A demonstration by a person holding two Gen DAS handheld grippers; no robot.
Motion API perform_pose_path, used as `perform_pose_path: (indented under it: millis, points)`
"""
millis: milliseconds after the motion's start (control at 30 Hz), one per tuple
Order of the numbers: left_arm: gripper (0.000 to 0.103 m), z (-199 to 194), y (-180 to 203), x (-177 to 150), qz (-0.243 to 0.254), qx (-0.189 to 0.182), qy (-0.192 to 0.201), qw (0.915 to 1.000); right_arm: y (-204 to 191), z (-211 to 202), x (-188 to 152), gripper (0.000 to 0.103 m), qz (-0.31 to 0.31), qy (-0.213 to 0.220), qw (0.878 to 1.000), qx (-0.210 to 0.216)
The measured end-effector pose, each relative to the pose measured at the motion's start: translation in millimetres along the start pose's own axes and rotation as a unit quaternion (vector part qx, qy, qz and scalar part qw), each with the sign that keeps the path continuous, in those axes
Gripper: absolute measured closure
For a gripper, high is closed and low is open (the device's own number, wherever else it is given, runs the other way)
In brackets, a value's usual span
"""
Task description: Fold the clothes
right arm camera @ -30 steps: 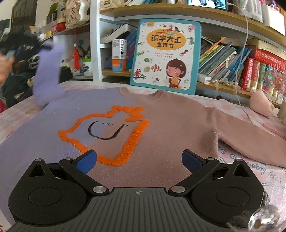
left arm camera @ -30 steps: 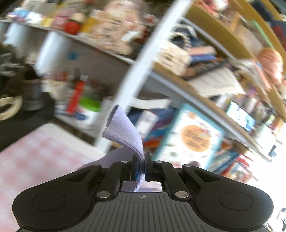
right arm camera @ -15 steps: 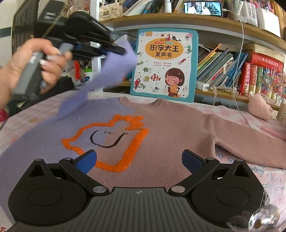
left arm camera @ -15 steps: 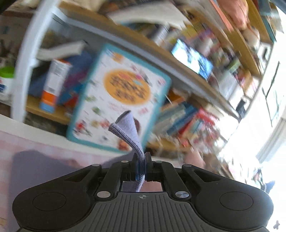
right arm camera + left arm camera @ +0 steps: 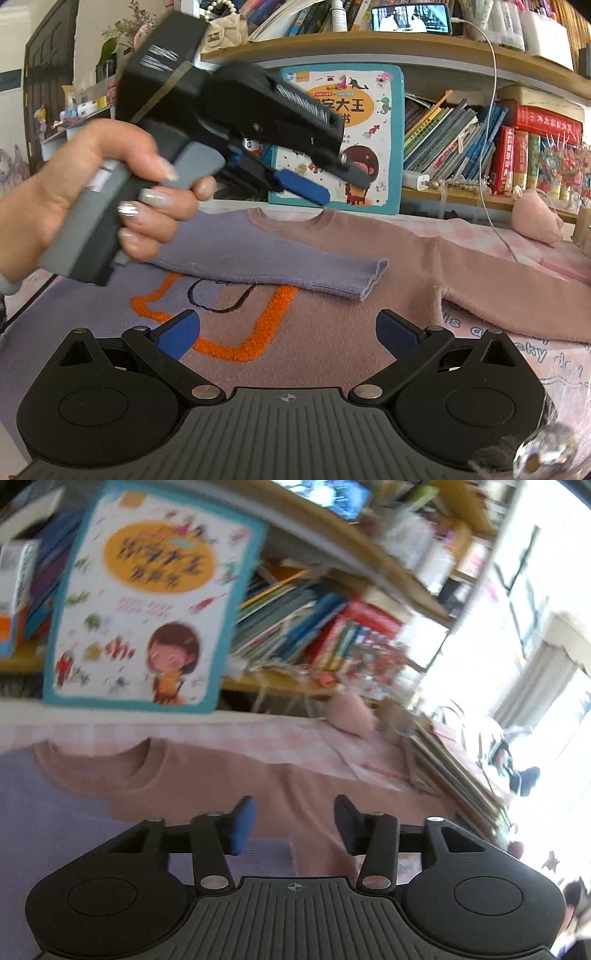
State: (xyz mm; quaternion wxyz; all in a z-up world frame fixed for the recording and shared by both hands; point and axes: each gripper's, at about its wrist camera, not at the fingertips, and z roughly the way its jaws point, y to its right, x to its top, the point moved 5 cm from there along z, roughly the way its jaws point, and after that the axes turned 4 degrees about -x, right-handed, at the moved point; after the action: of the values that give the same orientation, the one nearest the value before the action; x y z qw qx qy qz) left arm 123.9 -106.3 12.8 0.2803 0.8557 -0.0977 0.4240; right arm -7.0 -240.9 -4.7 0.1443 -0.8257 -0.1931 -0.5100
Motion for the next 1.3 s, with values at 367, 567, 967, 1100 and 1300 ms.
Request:
perform_pose_path:
  millis: [367, 567, 967, 1100, 1300]
  points:
    - [0.053, -71, -42, -39, 0.085, 0.169, -0.021, 0.9818, 11, -3, 1, 0.001, 0.025, 0.015, 0.998, -0.052]
    - [0.051, -119, -78, -69, 0.060, 0.248, -0.019, 0.9668, 16, -1, 1, 0.001, 0.031, 0.012, 0.996, -0.077]
    - [0.050, -159, -101, -99, 0.086, 0.325, 0.000, 0.9419, 26, 5, -4, 0.004, 0.052, -0.018, 0.995, -0.078]
    - [0.050, -164, -114, -102, 0.053, 0.312, 0.000, 0.9487, 32, 2, -9, 0.009, 0.042, -0.042, 0.994, -0.091]
    - [0.050, -162, -128, -103, 0.019, 0.287, 0.001, 0.9576, 45, -8, -17, 0.027, 0.040, -0.070, 0.990, -0.115]
